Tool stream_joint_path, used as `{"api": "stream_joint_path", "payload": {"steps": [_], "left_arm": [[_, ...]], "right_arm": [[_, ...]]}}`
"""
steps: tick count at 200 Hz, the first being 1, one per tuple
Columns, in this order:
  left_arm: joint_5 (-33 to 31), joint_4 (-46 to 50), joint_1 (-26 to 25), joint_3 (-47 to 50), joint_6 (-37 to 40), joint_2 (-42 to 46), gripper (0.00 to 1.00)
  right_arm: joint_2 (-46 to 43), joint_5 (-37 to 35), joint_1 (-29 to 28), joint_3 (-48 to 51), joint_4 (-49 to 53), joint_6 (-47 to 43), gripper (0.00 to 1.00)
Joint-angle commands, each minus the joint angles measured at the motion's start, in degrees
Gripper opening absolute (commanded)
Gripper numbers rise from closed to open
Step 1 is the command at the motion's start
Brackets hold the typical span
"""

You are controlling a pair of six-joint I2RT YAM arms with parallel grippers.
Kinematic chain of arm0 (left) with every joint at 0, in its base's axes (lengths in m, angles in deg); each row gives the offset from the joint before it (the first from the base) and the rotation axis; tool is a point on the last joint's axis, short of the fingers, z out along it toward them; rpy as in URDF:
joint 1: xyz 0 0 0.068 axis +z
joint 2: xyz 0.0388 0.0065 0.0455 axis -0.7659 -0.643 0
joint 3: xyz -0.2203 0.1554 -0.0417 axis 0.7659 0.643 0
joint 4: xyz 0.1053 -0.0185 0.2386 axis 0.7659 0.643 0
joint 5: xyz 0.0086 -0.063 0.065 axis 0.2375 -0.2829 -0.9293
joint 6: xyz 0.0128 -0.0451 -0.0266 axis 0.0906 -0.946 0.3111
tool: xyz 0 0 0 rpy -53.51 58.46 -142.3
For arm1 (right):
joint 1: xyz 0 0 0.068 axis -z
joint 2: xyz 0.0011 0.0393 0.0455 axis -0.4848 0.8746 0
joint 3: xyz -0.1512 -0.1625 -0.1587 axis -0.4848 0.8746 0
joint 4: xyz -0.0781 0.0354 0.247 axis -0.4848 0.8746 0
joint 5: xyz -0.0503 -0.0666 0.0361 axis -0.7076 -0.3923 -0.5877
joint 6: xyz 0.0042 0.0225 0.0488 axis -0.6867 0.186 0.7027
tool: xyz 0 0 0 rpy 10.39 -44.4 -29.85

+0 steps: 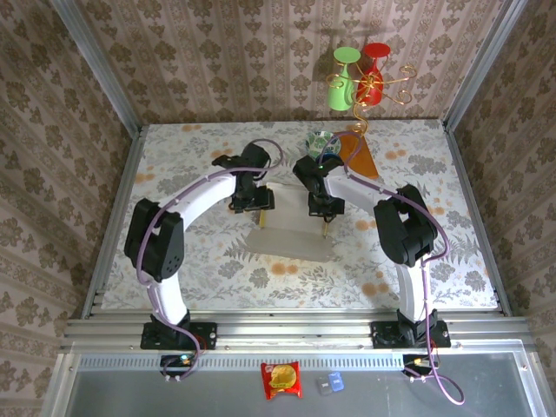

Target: Fold the paper box

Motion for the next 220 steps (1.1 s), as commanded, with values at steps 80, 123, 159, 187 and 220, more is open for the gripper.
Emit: {"api": "stream_joint_path", "payload": {"steps": [80, 123, 159, 187, 220], "left_arm": [[-5.66, 3.33, 13.82, 2.35, -0.61, 20.95, 0.5], [-0.08, 1.42, 14.75, 12.17, -0.25, 25.44, 0.4], [7.92, -6.48, 11.37, 21.89, -3.26, 26.55, 0.37], [10.54, -14.72, 7.85, 27.41, -8.27, 24.72, 0.36], [12.97, -24.19, 4.88, 32.28, -12.94, 22.13, 0.35]], "right_arm": [[-9.25, 24.0, 4.78, 14.14, -1.72, 33.15, 0.0], [-12.61, 32.78, 3.95, 18.87, -5.25, 49.86, 0.0], [-12.97, 37.61, 1.24, 20.95, -8.45, 60.31, 0.0], [-12.99, 37.71, 0.11, 22.94, -11.49, 64.98, 0.0], [-12.8, 38.6, -1.54, 24.58, -15.41, 68.69, 0.03]]}}
